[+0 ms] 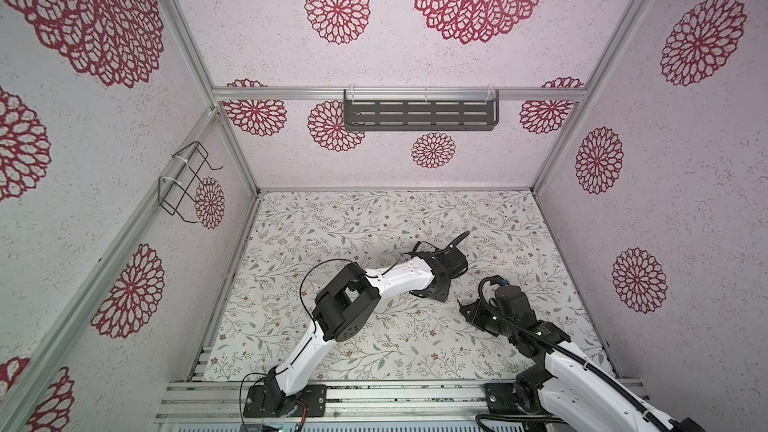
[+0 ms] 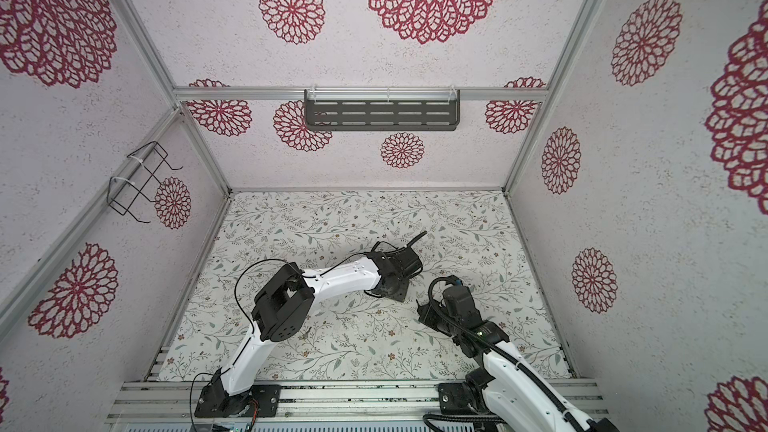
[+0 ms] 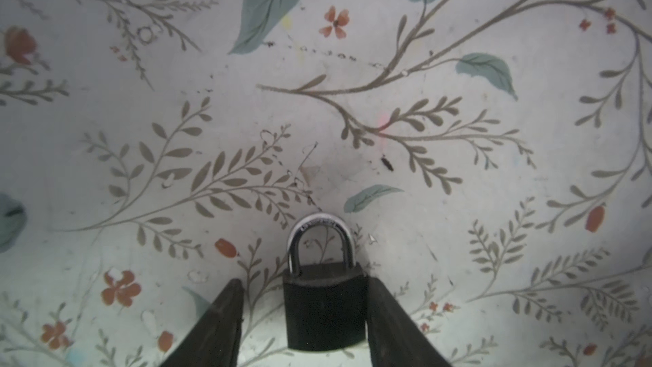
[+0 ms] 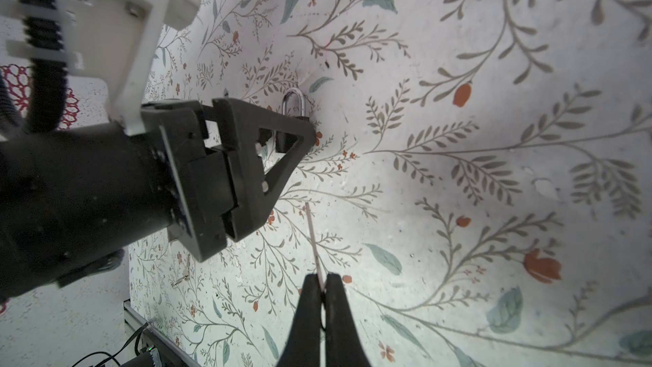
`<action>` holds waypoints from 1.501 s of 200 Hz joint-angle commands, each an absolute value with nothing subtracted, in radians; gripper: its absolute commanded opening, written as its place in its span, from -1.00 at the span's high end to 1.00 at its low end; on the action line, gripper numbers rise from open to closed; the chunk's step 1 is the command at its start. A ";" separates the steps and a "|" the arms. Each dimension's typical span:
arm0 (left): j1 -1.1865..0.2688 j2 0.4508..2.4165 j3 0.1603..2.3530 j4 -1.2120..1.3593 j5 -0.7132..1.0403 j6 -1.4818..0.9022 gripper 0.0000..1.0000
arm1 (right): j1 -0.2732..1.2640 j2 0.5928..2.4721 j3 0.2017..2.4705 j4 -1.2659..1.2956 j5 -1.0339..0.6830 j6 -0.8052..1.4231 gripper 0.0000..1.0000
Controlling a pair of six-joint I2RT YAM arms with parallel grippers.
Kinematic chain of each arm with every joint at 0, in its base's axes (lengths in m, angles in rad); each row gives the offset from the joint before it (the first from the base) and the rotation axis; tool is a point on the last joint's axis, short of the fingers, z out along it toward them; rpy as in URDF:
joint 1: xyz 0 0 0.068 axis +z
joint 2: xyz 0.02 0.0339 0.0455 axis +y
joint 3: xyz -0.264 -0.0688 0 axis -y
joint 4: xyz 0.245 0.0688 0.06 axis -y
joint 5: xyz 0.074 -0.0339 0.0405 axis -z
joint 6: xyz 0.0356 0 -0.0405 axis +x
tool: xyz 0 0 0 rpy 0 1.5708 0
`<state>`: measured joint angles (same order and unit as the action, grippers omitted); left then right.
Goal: Unlock with the key
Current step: 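Lower the left gripper onto the black padlock and close on it, then lift the padlock with the left gripper while the right gripper brings the key toward it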
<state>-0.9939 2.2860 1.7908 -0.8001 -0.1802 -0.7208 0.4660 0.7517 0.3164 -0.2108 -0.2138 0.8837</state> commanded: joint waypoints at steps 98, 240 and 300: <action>-0.996 2.365 1.836 -0.858 -0.180 -0.702 0.02 | 0.454 0.756 0.308 -0.152 -0.227 0.888 1.00; -0.958 2.229 1.740 -0.753 -0.167 -0.778 0.51 | 0.459 0.770 0.360 -0.130 -0.257 0.836 1.00; -0.897 1.932 1.512 -0.564 -0.171 -0.961 1.00 | 0.555 0.789 0.408 -0.112 -0.160 0.856 1.00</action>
